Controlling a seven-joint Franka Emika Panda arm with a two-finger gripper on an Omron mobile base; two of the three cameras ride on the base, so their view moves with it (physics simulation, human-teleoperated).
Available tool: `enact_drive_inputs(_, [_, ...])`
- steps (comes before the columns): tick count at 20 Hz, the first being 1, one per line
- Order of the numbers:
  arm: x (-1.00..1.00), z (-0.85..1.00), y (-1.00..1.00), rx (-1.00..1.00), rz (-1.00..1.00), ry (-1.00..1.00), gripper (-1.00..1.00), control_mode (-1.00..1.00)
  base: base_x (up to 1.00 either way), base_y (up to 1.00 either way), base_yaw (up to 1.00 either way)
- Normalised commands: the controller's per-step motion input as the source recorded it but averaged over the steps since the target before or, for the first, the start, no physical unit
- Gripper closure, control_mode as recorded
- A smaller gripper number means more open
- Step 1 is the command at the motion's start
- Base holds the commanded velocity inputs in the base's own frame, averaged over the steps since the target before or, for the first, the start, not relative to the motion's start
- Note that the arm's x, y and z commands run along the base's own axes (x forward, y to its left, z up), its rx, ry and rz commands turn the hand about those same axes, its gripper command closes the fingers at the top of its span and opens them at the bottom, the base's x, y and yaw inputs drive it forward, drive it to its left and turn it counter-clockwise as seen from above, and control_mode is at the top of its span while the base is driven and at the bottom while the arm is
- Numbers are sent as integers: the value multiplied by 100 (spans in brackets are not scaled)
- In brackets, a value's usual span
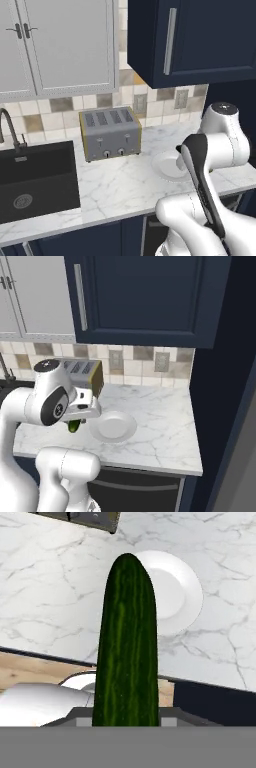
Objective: Pick cucumber from the fridge and place it on the plate on the counter.
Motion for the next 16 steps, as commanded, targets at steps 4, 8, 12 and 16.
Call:
enact_drive_inputs(4, [72,-88,-50,-3,-4,2,100,-100,0,0,0])
enact_drive_inputs(8, [87,-66,-34,-1,0,4,100,-100,0,0,0])
enact_drive_inputs(12, [96,-47,-49,0,0,8,100,-100,0,0,0])
enact_drive_inputs(16, [73,-10,-32,0,3,1,100,-100,0,0,0])
